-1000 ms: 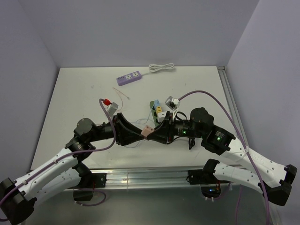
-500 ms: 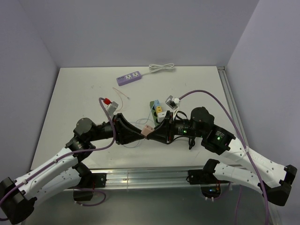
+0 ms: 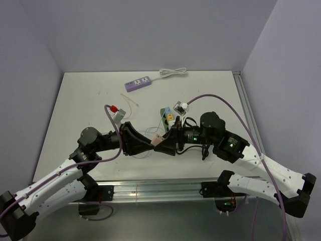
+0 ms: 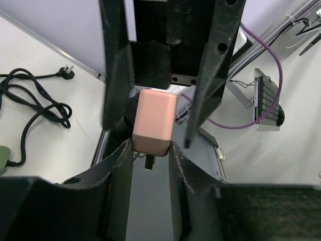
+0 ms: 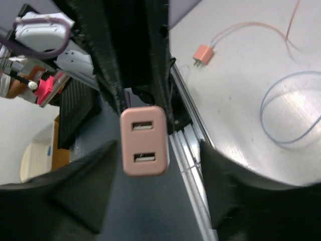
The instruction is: Insert the plug
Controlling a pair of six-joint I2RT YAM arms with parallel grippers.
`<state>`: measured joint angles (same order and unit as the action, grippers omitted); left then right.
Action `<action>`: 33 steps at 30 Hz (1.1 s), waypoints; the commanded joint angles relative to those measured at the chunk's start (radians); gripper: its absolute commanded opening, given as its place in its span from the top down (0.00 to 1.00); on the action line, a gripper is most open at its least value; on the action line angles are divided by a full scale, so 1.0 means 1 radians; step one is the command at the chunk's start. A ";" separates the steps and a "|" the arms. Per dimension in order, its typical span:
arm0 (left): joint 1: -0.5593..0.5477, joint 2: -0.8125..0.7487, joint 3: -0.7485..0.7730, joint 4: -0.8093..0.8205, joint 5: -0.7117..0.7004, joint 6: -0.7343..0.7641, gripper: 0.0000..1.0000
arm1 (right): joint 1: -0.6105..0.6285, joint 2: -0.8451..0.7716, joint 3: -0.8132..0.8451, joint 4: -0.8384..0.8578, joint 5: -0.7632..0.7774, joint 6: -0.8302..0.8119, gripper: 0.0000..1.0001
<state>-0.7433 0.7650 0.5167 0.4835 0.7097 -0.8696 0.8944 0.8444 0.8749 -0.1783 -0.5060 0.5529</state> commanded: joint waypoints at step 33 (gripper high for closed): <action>-0.007 -0.023 0.089 -0.155 0.166 0.179 0.98 | 0.008 0.131 0.161 -0.153 -0.209 -0.123 0.91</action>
<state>-0.7467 0.7490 0.5503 0.3042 0.8516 -0.7216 0.8970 0.9722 0.9970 -0.3805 -0.7082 0.4309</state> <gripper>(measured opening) 0.350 0.351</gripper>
